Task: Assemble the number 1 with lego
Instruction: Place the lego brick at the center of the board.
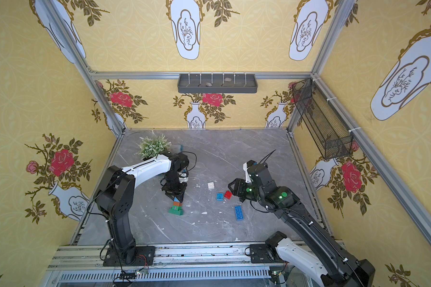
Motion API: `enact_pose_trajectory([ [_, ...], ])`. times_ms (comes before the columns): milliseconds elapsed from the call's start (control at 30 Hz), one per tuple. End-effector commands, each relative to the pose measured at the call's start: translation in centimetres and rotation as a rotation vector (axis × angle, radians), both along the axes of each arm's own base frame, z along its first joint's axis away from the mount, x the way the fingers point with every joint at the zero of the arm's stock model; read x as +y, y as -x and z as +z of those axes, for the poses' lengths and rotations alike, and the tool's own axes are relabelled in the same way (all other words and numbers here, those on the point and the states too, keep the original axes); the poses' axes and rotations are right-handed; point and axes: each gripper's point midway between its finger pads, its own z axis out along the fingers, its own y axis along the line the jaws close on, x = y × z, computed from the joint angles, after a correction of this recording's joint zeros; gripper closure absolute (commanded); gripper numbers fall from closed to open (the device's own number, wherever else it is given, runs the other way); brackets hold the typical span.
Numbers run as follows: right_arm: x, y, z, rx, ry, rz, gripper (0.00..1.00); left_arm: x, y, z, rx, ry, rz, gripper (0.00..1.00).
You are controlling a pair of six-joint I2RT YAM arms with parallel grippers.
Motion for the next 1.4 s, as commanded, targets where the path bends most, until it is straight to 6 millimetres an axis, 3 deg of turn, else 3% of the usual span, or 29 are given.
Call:
enact_pose_trajectory([
  [0,0.3,-0.6,0.7,-0.039,-0.019,-0.009,0.50,0.7,0.5,-0.1,0.045,-0.043,0.027,0.75],
  [867,-0.1,-0.5,0.8,-0.049,-0.012,-0.017,0.50,1.1,-0.2,-1.4,0.050,-0.097,0.043,0.53],
  [1167,-0.4,-0.8,0.6,-0.048,0.018,-0.024,0.49,1.5,-1.0,3.0,-0.091,-0.063,0.059,0.46],
  [1367,-0.5,-1.5,-0.1,-0.043,0.069,-0.032,0.48,0.5,-3.7,8.4,-0.377,0.068,0.097,0.46],
])
